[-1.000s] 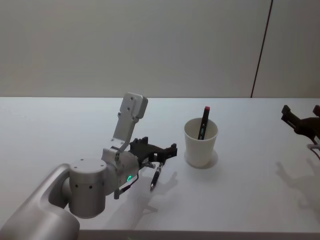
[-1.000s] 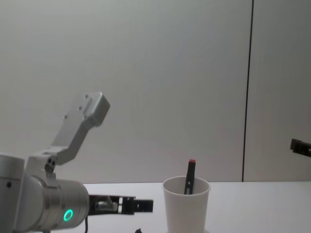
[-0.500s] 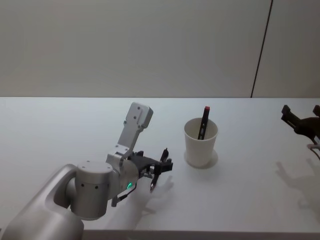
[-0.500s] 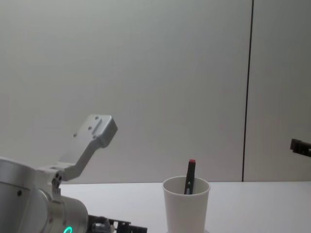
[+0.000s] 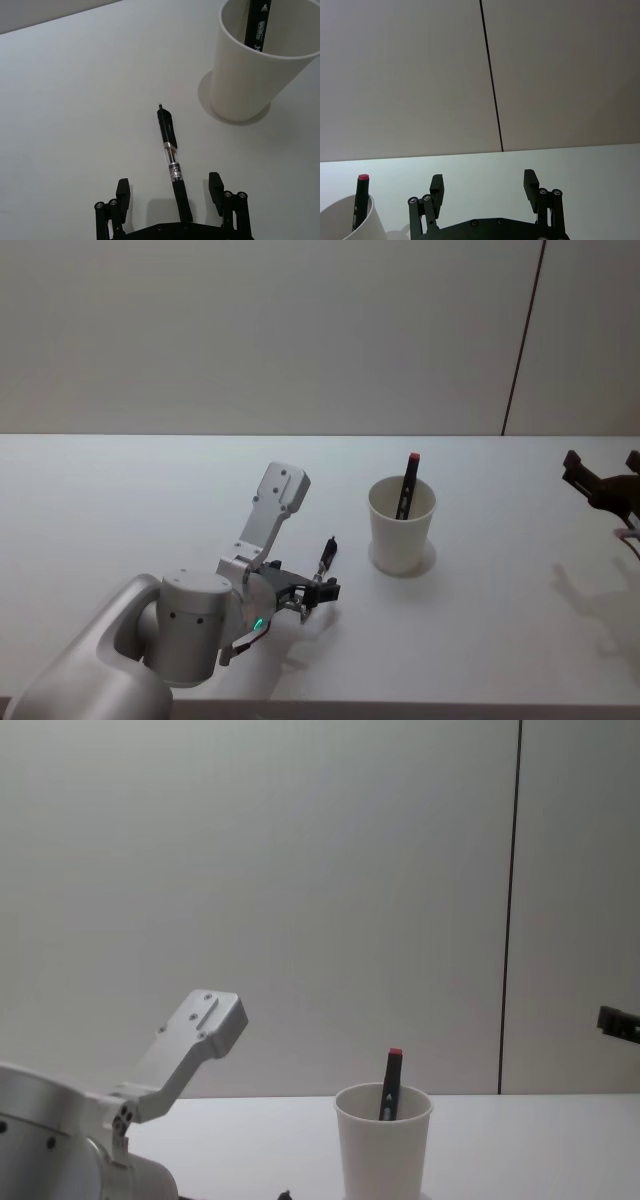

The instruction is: Place the pen into the pen holder.

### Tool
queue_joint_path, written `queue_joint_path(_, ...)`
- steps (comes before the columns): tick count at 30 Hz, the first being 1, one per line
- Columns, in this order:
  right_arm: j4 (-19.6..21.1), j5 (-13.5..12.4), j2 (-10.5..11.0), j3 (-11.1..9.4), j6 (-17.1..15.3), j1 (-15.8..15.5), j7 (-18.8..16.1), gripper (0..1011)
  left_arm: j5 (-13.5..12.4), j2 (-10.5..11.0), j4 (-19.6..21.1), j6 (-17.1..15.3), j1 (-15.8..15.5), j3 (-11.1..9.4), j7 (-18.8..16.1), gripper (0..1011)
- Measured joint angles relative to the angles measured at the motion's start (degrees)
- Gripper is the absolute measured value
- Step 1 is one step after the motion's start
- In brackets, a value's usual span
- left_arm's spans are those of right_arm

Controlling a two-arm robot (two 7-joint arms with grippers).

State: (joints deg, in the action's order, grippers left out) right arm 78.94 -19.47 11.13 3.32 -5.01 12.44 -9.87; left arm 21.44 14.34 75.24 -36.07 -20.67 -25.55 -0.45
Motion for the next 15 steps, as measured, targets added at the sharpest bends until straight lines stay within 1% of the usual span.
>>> queue_joint_path(6,0.0,0.0,0.0,0.0,0.0,0.0,0.0,1001,-0.6,-0.2,-0.8,-0.6,-0.1,-0.1,0.0,1004)
queue_joint_path(10,0.0,0.0,0.0,0.0,0.0,0.0,0.0,1001,-1.1,-0.3,-1.2,-0.8,-0.2,-0.1,0.0,943)
queue_joint_path(11,0.0,0.0,0.0,0.0,0.0,0.0,0.0,1001,-1.2,-0.4,-1.3,-0.9,-0.2,-0.1,0.0,904)
queue_joint_path(12,0.0,0.0,0.0,0.0,0.0,0.0,0.0,1001,-1.3,-0.4,-1.4,-0.9,-0.2,-0.1,0.0,904)
queue_joint_path(15,0.0,0.0,0.0,0.0,0.0,0.0,0.0,1001,-1.8,-0.5,-1.6,-1.1,-0.3,-0.1,0.1,814)
